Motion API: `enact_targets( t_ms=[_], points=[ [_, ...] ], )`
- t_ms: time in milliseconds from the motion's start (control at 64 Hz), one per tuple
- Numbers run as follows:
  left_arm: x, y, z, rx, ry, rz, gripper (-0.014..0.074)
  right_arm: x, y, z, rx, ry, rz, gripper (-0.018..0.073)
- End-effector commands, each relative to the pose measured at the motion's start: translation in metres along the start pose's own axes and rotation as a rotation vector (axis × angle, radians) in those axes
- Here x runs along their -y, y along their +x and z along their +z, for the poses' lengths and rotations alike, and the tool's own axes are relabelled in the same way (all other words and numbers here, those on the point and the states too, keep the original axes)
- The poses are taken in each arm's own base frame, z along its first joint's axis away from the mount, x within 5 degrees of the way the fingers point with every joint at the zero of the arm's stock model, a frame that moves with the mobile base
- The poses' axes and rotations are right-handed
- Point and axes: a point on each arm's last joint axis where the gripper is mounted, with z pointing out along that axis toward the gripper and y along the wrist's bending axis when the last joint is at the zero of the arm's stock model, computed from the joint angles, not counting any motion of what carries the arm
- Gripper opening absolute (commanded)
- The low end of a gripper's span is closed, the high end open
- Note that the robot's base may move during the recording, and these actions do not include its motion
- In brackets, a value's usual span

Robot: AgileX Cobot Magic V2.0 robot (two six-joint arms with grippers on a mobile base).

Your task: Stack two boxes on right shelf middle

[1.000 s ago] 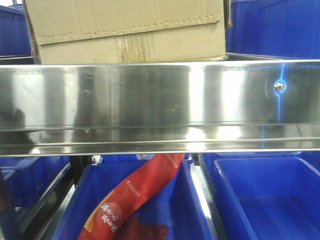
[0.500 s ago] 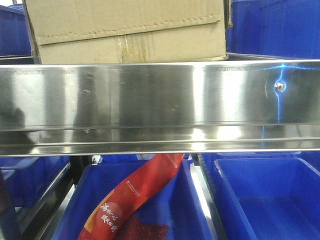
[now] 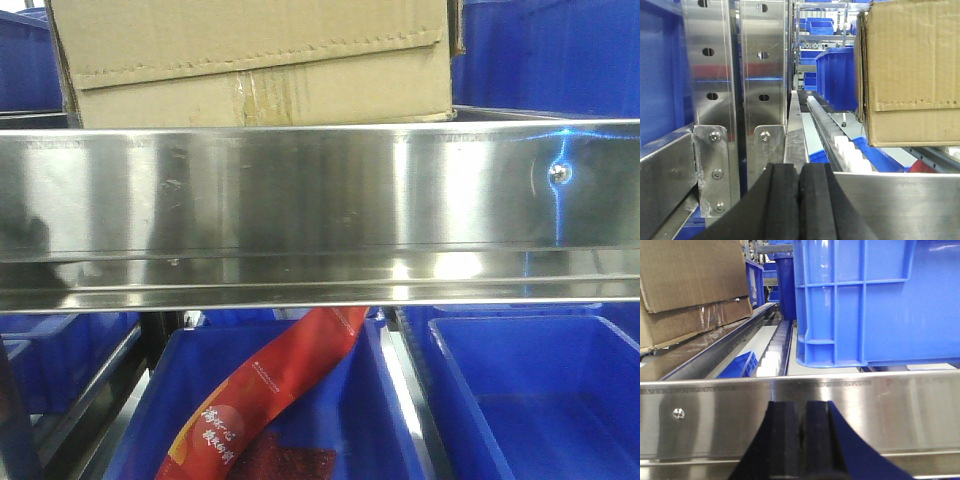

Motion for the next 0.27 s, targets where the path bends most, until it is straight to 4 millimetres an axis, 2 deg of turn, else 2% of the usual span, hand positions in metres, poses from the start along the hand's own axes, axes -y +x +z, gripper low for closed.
enact_targets(
  t_ms=[0,250],
  points=[
    [-0.0003,-0.0027,-0.0006,0.025,-0.005,-0.004,-0.0111,0.0003,-0.0013,-0.0006,0.024,0.005,0.005,-0.0153],
    [-0.0003,-0.0027,-0.0006,0.025,-0.005,-0.004,-0.0111,0.0003,-0.0013,-0.0006,0.024,0.005,0.005,-0.0153]
  ],
)
